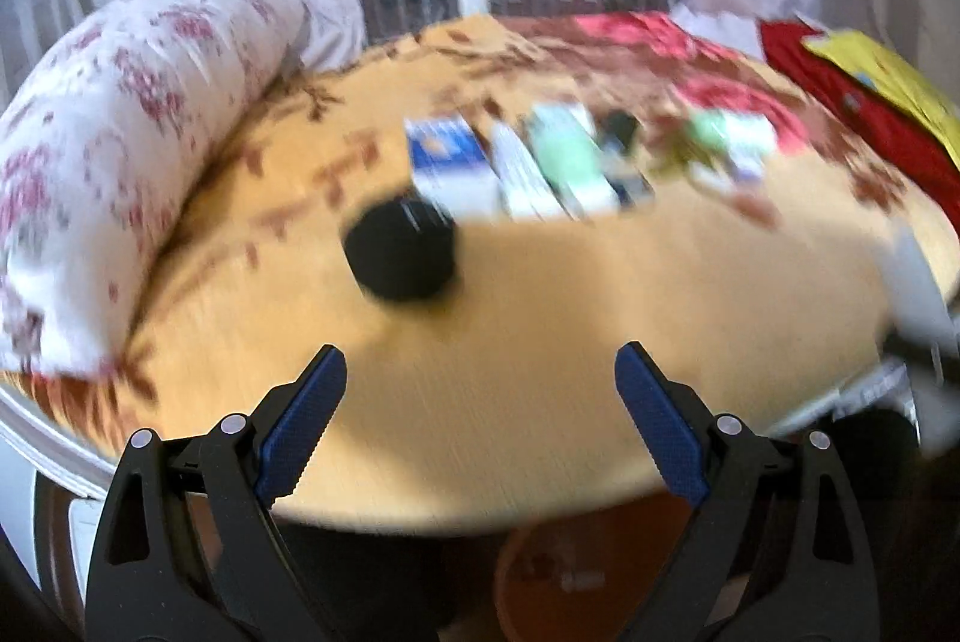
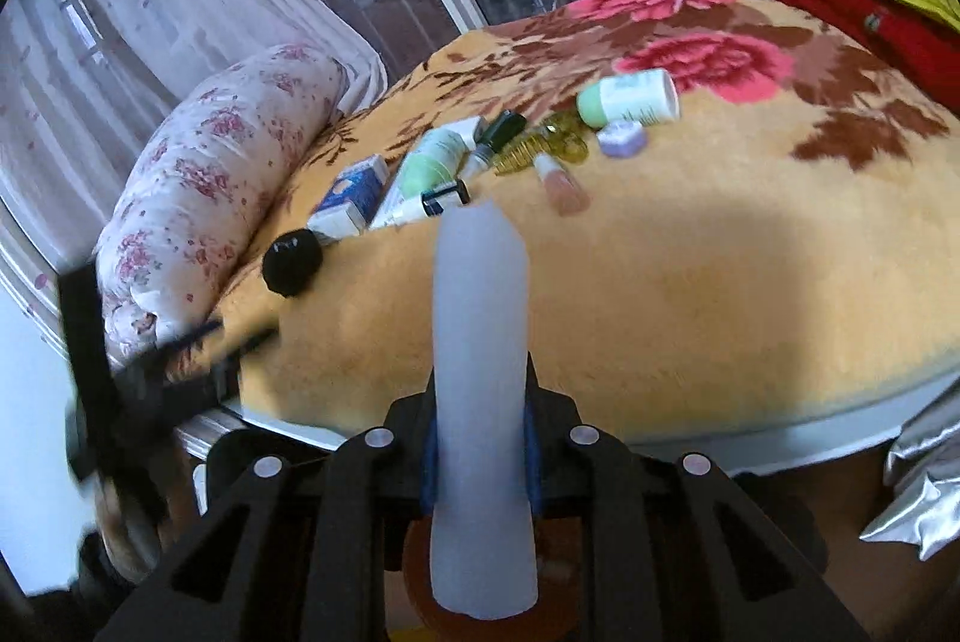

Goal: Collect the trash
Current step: 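Grasp the white cylindrical bottle with the right gripper while the left grasps the black knit ball, then carry both items down over the orange bin and open both grippers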

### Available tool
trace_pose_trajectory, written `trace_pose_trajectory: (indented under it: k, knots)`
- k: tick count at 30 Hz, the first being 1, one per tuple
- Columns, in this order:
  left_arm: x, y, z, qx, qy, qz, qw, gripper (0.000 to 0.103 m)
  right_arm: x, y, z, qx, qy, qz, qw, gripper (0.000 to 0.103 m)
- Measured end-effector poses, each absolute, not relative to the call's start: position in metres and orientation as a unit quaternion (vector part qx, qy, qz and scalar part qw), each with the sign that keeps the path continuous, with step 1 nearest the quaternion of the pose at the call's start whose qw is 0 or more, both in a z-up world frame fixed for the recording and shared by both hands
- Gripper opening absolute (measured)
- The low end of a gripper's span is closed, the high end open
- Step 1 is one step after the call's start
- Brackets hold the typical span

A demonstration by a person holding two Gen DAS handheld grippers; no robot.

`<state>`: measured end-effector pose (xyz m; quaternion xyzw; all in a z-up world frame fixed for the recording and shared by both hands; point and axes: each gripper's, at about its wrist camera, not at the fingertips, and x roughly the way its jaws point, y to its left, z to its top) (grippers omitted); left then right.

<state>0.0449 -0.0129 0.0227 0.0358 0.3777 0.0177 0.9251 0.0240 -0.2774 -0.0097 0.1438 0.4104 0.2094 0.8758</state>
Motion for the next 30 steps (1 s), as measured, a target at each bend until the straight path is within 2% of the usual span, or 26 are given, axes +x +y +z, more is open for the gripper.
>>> trace_pose_trajectory:
  k: [9,10,11,13,17,20,25,30]
  knots:
    - [0.134,0.026,-0.005,-0.012,0.418,-0.009,0.908,0.089,0.032,-0.276,-0.030,0.147,0.428,0.219,0.865,0.022]
    - [0.143,0.028,-0.014,-0.013,0.424,-0.002,0.905,0.082,0.033,-0.274,-0.030,0.146,0.428,0.220,0.864,0.022]
    - [0.147,0.030,-0.020,-0.014,0.426,0.004,0.905,0.061,0.033,-0.272,-0.031,0.146,0.428,0.221,0.864,0.022]
    - [0.147,0.034,-0.027,-0.019,0.421,0.007,0.907,0.057,0.033,-0.267,-0.030,0.141,0.425,0.226,0.865,0.022]
    - [0.130,0.035,-0.024,-0.023,0.395,0.019,0.918,0.049,0.030,-0.256,-0.026,0.122,0.416,0.226,0.872,0.022]
    - [0.100,0.025,-0.002,-0.037,0.378,-0.011,0.925,0.049,0.024,-0.248,-0.022,0.111,0.413,0.233,0.873,0.022]
    - [0.008,-0.003,0.045,-0.011,0.328,-0.065,0.942,0.049,0.001,-0.239,-0.006,0.095,0.397,0.249,0.878,0.023]
    - [-0.052,-0.018,0.030,0.017,0.341,-0.076,0.937,0.049,-0.029,-0.234,0.001,0.078,0.393,0.257,0.880,0.023]
